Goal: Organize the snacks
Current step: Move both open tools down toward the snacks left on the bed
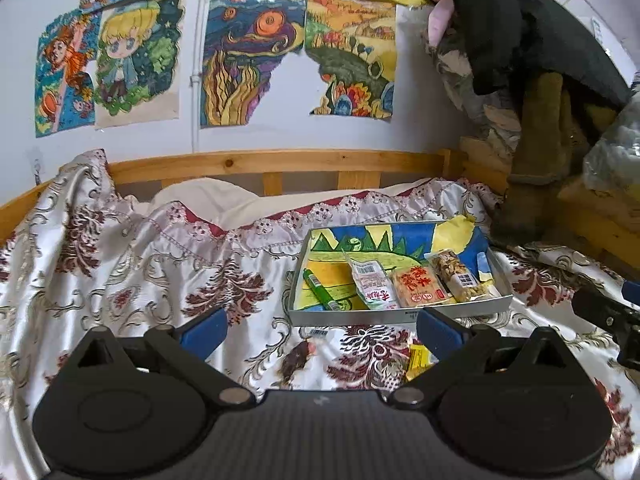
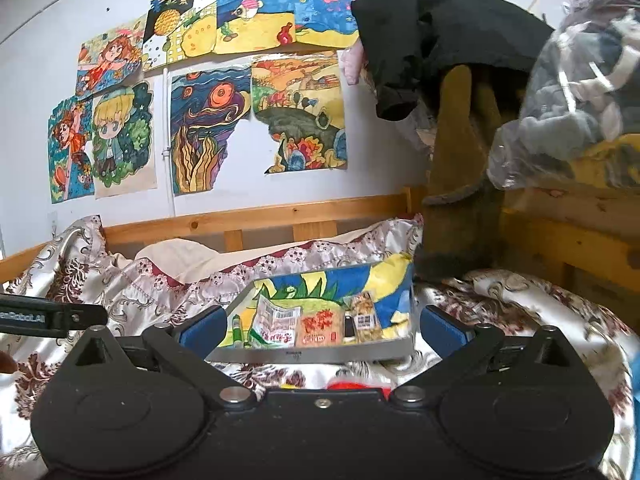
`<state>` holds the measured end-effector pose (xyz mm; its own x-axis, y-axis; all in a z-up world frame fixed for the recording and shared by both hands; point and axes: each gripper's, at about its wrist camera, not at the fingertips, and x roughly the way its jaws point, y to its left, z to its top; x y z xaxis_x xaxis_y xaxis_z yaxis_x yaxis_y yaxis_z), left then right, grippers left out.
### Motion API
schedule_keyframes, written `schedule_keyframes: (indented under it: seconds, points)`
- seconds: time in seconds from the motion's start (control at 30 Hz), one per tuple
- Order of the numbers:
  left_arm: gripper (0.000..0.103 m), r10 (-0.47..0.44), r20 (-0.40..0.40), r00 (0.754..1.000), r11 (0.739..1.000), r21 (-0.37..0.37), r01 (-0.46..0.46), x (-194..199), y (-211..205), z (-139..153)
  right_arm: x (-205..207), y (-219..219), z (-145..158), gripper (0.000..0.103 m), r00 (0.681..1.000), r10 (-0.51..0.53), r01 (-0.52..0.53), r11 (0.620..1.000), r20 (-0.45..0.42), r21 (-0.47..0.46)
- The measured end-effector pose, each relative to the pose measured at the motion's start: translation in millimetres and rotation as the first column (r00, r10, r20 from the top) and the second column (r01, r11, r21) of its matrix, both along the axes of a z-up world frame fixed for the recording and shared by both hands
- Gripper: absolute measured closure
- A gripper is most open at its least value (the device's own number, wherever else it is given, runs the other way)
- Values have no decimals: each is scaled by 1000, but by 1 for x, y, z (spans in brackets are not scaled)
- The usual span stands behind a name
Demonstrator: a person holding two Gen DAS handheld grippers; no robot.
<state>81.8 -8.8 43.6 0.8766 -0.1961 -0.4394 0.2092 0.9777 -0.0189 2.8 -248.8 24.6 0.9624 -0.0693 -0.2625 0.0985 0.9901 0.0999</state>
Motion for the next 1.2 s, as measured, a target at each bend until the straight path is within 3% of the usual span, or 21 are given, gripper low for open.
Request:
schedule_keyframes:
  seconds: [0.23, 0.43, 0.67, 0.8, 1.2]
  points:
    - [0, -2, -37, 999, 999, -47, 1, -33, 19, -7, -34, 3, -2, 1, 996, -48, 51, 998, -72, 46]
    - [0, -24, -51, 998, 1000, -20, 23, -52, 20, -12, -52, 3, -4, 1, 993, -76, 81, 995, -95, 56]
    - [0, -35, -50, 998, 999, -25, 33, -58, 17, -13, -49, 7, -12, 1, 978, -72, 82, 996, -197, 42]
    - [0, -41, -75, 996, 999, -3, 41, -56, 14, -17, -45, 14, -14, 1, 974, -62, 64, 998, -218, 2]
    - [0, -35, -109, 993, 998, 42, 40, -54, 8, -27, -38, 12, -19, 1, 959, -65, 71, 997, -275, 13]
